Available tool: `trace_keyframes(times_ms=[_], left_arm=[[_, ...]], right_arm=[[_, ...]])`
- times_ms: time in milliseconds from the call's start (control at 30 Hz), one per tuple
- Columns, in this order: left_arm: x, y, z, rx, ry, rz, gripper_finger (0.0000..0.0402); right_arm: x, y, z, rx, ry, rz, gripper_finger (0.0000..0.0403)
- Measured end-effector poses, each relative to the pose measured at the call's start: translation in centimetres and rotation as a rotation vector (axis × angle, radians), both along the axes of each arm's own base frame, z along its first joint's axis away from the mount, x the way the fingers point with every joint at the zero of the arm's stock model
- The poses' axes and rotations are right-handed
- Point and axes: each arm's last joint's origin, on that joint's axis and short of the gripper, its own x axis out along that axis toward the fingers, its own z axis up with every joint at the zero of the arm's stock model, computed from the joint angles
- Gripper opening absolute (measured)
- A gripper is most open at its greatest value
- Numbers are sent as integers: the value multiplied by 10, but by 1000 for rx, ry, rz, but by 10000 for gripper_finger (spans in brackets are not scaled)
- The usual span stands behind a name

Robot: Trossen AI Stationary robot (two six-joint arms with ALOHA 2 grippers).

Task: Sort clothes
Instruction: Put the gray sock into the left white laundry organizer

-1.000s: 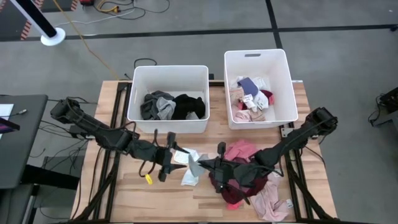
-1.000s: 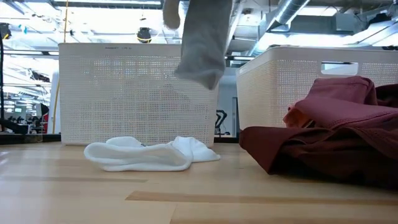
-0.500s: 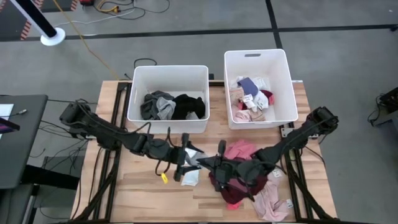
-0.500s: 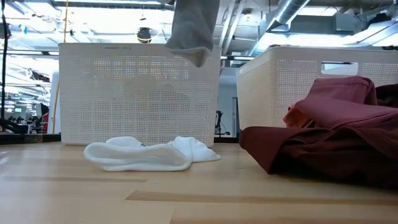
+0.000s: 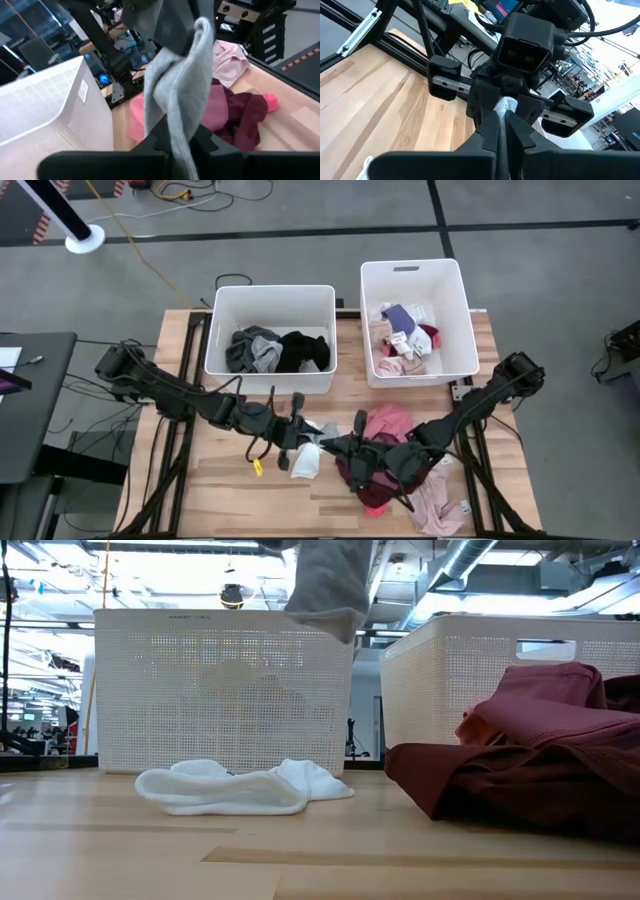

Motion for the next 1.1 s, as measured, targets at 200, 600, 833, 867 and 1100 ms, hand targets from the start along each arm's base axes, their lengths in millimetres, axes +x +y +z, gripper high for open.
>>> trace_keyframes(times_ms=[200, 600, 833, 867, 1100], left_arm=[[-7, 3, 10, 99, -19, 11, 5], [-57, 44, 65, 264, -104, 255, 2], [-87, 80, 88, 266, -135, 413, 1], [-90, 85, 89, 268, -134, 436, 1], [-100, 124, 88, 293, -59, 607, 1]], right_arm=[[-5, 4, -4, -13, 30, -48, 74], [-23, 19, -5, -81, 17, -233, 226], [-33, 29, -7, -83, 12, -273, 244], [-35, 31, -8, -80, 13, -272, 243], [-45, 37, -17, -36, 40, -275, 233]])
